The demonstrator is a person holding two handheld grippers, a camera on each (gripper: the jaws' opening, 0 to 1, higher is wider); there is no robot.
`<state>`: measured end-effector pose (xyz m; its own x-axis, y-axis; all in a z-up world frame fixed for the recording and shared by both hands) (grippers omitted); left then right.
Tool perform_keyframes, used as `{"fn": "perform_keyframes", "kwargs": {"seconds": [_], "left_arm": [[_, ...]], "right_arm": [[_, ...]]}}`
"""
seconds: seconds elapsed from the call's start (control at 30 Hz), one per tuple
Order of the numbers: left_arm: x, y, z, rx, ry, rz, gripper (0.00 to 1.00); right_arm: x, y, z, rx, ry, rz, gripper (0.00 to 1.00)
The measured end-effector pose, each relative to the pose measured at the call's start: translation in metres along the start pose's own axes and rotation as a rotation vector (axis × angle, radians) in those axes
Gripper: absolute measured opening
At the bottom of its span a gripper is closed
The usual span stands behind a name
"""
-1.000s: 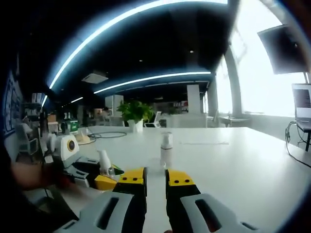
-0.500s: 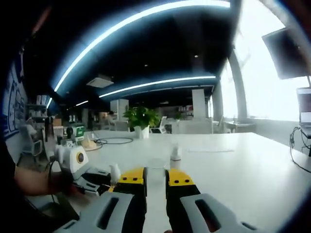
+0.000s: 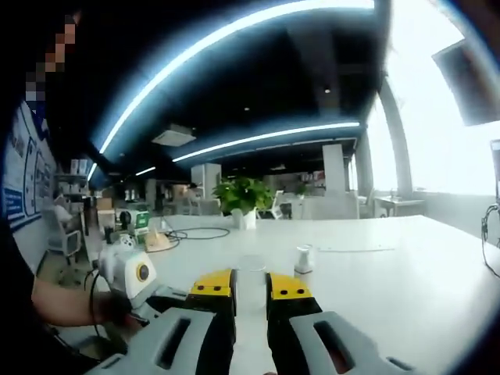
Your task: Clamp pump bottle remove cover press pump head put on cover
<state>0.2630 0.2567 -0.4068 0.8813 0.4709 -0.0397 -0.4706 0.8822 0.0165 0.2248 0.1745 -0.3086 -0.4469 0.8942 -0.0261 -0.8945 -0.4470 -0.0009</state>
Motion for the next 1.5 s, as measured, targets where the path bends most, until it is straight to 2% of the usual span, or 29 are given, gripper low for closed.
{"fn": "perform_keyframes", "kwargs": {"seconds": [0.47,0.87,1.5], "left_arm": [[0.000,0.000,0.000,0.000,0.000,0.000,0.16],[0.000,0.000,0.000,0.000,0.001,-0.001,0.16],[0.000,0.000,0.000,0.000,-0.001,-0.003,0.16]], "right_arm": [[0.024,-0.014,0.008,-0.002,0.017,0.064,0.09],[0.045,-0.030,0.000,0.026,0.032,0.129,0.09],[0.060,-0.041,-0.006,0.060,0.046,0.179,0.09]]}}
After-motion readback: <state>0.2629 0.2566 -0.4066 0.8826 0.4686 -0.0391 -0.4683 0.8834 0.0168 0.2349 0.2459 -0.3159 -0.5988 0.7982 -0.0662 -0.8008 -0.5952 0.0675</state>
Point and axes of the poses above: the point that each gripper's makers call its tool centre point, and the gripper's own axes: y roughly backward along the fingers, x roughly to its left, z roughly out of its top, the point moved 2 cm from there along y, roughly backward along the fingers, and after that the axes turned 4 degrees about y, right-handed, at the moved point
